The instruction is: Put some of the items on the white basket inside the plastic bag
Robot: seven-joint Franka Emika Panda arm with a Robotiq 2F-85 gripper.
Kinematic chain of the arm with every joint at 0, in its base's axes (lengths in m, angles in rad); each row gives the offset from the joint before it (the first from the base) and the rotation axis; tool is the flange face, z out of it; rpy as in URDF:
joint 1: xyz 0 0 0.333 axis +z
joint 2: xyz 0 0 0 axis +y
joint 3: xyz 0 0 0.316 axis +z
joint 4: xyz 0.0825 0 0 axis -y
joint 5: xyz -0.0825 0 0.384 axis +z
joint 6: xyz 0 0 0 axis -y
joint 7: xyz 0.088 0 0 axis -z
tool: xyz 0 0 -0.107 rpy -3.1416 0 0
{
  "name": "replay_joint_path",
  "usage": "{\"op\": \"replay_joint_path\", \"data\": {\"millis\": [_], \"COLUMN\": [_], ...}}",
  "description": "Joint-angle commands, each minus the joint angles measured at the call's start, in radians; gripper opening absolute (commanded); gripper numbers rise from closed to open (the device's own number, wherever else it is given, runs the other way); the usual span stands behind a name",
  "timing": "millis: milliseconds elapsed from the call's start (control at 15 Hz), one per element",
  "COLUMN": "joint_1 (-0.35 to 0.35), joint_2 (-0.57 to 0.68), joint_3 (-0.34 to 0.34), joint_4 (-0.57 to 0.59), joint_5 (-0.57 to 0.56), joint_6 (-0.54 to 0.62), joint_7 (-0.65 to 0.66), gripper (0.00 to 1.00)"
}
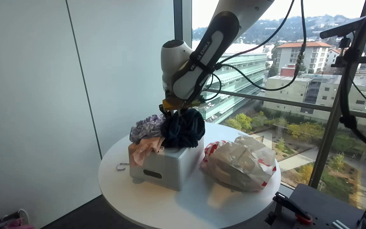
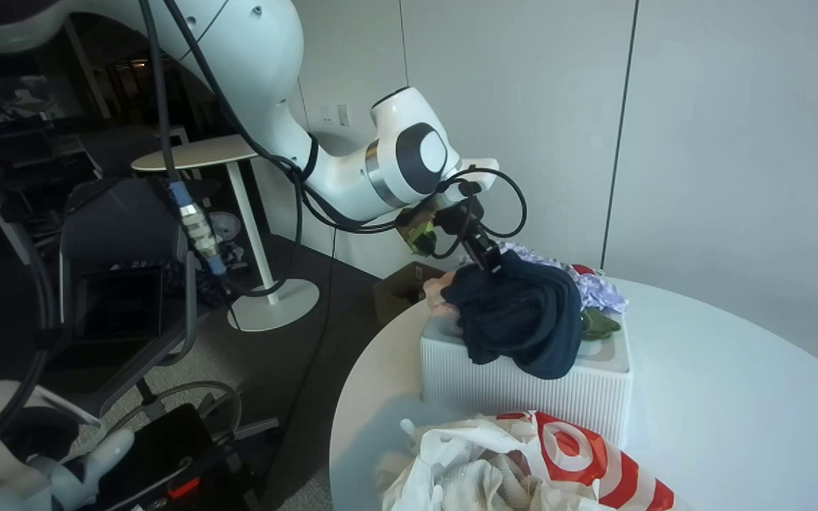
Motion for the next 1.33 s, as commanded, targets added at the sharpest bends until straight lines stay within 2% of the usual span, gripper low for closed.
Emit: {"op": "replay_joint_path", "data": {"millis": [0,67,200,333,600,667,800,1000,1267], "joint_1": [0.002,0.002,0.008,0.019,0.054,0.074,0.070,0.019,-0.055], "joint_2": [-0.016,-0.021,-0.040,-0.069,-0.179,-0.208,-0.290,-0.446,-0.657], "joint_3": [-0.002,-0.001,-0.003,-0.016,-0.060,-0.086,-0.077,-0.008,0.115], "joint_4": [-0.005,-0.006,-0.010,-0.015,-0.048,-0.046,-0.072,-0.141,-0.241], "joint_5": [0.083,0.103,0.135,0.137,0.046,-0.021,-0.131,-0.310,-0.460], "joint_6": [-0.001,0.000,0.006,0.004,-0.025,-0.057,-0.121,-0.210,-0.364], "joint_7": [-0.046,-0.051,-0.051,-0.025,0.096,0.190,0.311,0.526,0.762], "gripper": [0.07,0.05,0.07,0.04,0.05,0.05,0.06,0.06,0.06]}}
